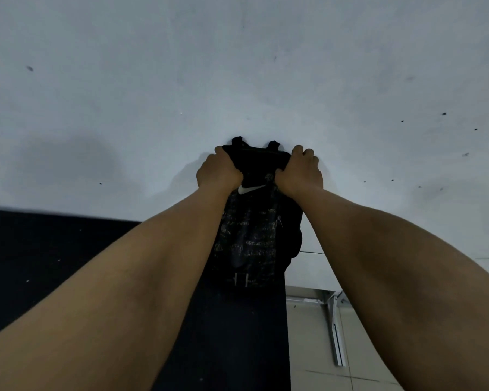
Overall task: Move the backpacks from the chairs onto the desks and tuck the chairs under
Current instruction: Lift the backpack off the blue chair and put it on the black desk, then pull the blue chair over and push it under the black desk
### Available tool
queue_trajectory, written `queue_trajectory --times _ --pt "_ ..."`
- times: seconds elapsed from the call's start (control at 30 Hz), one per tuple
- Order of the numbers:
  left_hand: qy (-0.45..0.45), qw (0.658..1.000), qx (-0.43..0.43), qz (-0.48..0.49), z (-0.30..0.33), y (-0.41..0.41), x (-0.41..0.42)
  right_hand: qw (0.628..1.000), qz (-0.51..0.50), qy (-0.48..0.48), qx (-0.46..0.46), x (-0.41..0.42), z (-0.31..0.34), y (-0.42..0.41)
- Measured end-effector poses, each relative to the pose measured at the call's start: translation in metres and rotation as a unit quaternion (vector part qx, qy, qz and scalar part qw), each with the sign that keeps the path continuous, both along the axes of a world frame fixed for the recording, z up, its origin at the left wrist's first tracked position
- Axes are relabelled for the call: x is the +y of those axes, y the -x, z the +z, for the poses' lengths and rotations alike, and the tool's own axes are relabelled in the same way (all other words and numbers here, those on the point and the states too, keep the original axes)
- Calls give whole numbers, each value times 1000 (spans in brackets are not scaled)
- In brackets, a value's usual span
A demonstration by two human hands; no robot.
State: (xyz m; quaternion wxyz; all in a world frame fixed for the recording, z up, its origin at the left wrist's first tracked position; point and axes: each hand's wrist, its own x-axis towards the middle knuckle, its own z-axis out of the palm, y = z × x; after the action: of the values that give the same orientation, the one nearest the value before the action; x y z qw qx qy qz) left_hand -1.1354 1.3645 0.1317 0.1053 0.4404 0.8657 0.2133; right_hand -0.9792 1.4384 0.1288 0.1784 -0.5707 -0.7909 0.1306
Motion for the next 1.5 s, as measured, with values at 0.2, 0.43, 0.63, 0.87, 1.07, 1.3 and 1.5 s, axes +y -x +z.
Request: queue_trajectory --times 0.2,0.43,0.63,0.87,1.07,1.3,1.5 --pt "-11 999 33 -32 -16 -18 -53 999 26 -30 8 -50 -3 -24" --pt "92 979 -107 -145 -74 -49 -143 992 75 103 22 -133 -53 -66" --pt "170 965 -155 -124 -160 -107 -250 945 158 260 -119 -219 -146 -119" --pt "372 901 -200 -97 -234 -194 -378 876 210 381 -205 -341 -248 -233" --pt "378 889 -258 -25 -269 -298 -467 826 205 448 -274 -415 -288 -342" --pt "359 886 -295 -6 -276 -381 -540 803 212 479 -285 -479 -308 -412" --pt "363 891 -270 15 -278 -398 -583 826 203 464 -248 -500 -301 -427"
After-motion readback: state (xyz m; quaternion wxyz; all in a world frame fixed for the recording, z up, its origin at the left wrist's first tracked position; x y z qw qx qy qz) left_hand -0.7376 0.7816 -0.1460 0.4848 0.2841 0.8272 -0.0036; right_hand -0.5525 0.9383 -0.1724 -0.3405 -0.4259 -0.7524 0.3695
